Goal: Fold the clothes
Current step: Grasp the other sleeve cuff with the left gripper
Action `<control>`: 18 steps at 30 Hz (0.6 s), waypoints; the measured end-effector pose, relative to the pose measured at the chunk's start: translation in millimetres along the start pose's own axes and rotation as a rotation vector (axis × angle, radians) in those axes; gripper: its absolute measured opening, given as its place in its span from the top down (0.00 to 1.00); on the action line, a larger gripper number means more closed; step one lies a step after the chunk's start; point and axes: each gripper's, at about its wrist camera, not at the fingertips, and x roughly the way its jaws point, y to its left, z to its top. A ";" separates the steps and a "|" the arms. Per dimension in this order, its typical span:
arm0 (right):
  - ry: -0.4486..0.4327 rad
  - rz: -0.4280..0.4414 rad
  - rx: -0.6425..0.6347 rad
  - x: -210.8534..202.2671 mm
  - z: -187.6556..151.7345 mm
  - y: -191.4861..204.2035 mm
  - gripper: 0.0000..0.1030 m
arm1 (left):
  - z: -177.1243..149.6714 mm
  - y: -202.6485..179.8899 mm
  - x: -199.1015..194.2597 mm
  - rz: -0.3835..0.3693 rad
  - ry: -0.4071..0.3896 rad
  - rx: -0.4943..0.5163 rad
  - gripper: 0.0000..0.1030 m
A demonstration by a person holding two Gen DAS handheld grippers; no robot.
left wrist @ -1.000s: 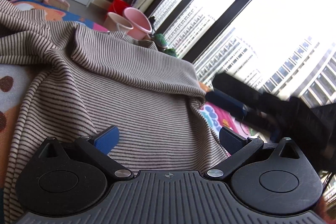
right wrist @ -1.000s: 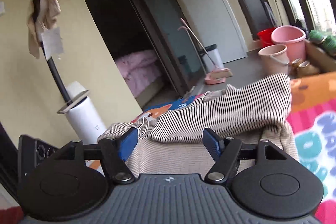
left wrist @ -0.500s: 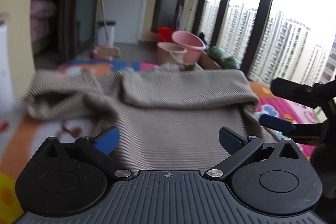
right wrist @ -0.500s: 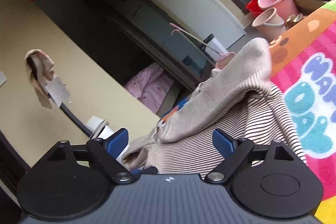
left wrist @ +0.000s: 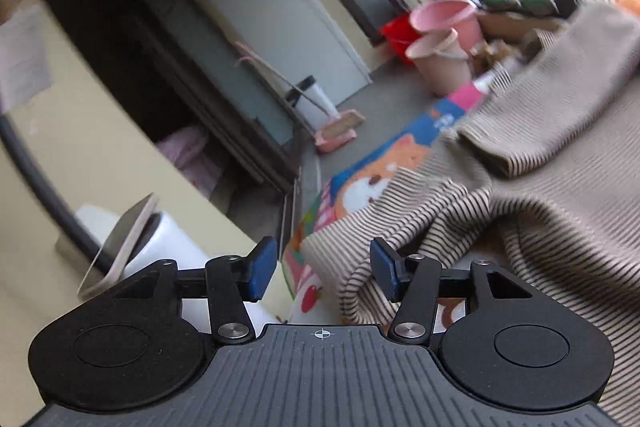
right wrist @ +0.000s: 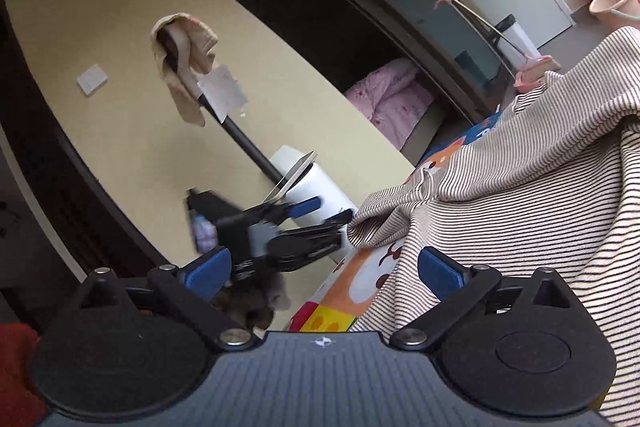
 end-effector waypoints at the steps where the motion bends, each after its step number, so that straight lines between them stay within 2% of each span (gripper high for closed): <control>1: 0.006 -0.006 -0.004 3.1 -0.9 0.7 0.03 | 1.1 -5.3 4.5 -0.012 0.003 0.024 0.44; 4: 0.015 -0.040 -0.015 8.9 -2.7 2.7 0.02 | 7.4 -20.8 16.4 -0.030 0.018 0.093 0.41; 6: 0.017 -0.047 -0.014 10.7 -3.0 3.5 0.02 | 6.3 -37.4 30.6 -0.027 0.045 0.211 0.36; 8: 0.019 -0.051 -0.014 12.6 -2.9 4.3 0.02 | 1.0 -50.0 41.4 -0.020 0.066 0.305 0.28; 10: 0.019 -0.068 -0.021 15.0 -2.8 5.8 0.02 | -0.7 -52.4 46.0 0.027 0.045 0.321 0.16; 11: 0.020 -0.078 -0.024 16.2 -3.1 6.3 0.02 | 1.8 -49.3 48.9 0.034 0.056 0.298 0.21; 12: 0.022 -0.086 -0.025 17.3 -3.7 6.7 0.02 | 4.5 -45.2 52.5 0.043 0.075 0.263 0.32; 13: 0.024 -0.092 -0.025 18.9 -4.1 7.0 0.02 | 7.6 -39.5 56.5 0.054 0.102 0.215 0.64; 14: 0.026 -0.096 -0.025 19.6 -4.5 6.9 0.02 | 10.9 -33.2 60.2 0.062 0.130 0.164 0.89; 16: 0.028 -0.102 -0.024 20.1 -5.1 6.2 0.02 | 17.0 -19.1 60.2 0.075 0.145 0.063 0.90; 18: 0.029 -0.113 -0.017 20.8 -5.1 4.0 0.01 | 25.0 -5.9 48.8 0.077 0.121 -0.016 0.91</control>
